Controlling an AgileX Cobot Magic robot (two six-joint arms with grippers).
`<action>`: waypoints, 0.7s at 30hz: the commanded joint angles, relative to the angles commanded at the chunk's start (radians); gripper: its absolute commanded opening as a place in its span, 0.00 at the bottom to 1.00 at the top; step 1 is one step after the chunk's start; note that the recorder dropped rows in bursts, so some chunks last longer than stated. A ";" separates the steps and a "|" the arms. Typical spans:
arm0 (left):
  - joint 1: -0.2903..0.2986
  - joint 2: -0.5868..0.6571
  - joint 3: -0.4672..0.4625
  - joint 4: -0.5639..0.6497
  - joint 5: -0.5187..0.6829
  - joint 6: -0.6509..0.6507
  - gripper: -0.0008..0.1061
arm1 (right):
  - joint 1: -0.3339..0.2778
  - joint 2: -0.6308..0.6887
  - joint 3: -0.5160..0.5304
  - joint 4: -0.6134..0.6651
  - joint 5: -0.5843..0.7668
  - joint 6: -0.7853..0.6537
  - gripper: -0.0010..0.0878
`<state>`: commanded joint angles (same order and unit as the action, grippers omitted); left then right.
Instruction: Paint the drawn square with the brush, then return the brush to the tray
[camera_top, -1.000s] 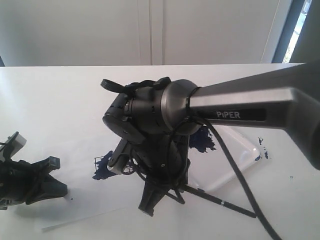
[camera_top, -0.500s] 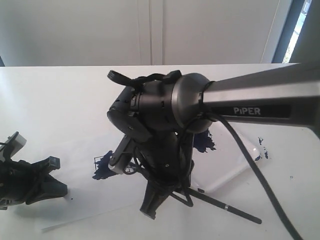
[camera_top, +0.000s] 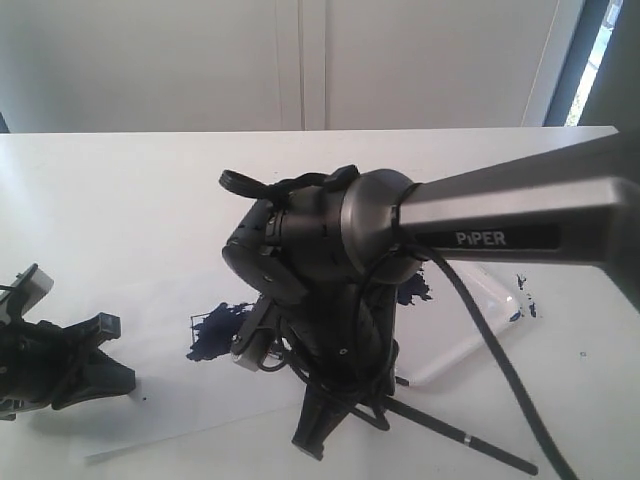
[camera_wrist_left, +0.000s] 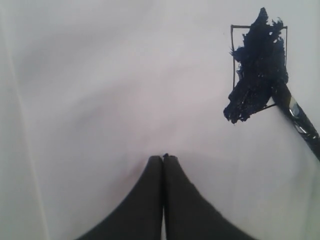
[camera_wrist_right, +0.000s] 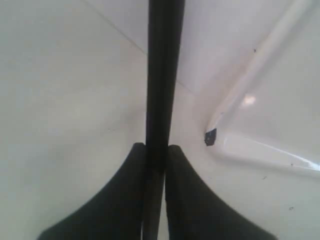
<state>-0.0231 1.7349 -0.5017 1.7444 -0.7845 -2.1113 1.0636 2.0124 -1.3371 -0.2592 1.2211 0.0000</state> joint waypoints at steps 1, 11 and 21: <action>0.000 0.000 0.000 0.000 0.000 0.000 0.01 | 0.003 0.000 0.000 -0.005 0.000 0.000 0.01; 0.000 0.000 0.000 0.000 -0.001 0.000 0.01 | 0.045 0.000 -0.064 -0.043 0.000 0.000 0.01; 0.000 0.000 0.000 0.000 -0.005 0.002 0.01 | 0.043 0.000 -0.128 -0.172 0.000 0.052 0.01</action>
<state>-0.0231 1.7349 -0.5017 1.7444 -0.7894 -2.1096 1.1063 2.0124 -1.4655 -0.4309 1.2211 0.0521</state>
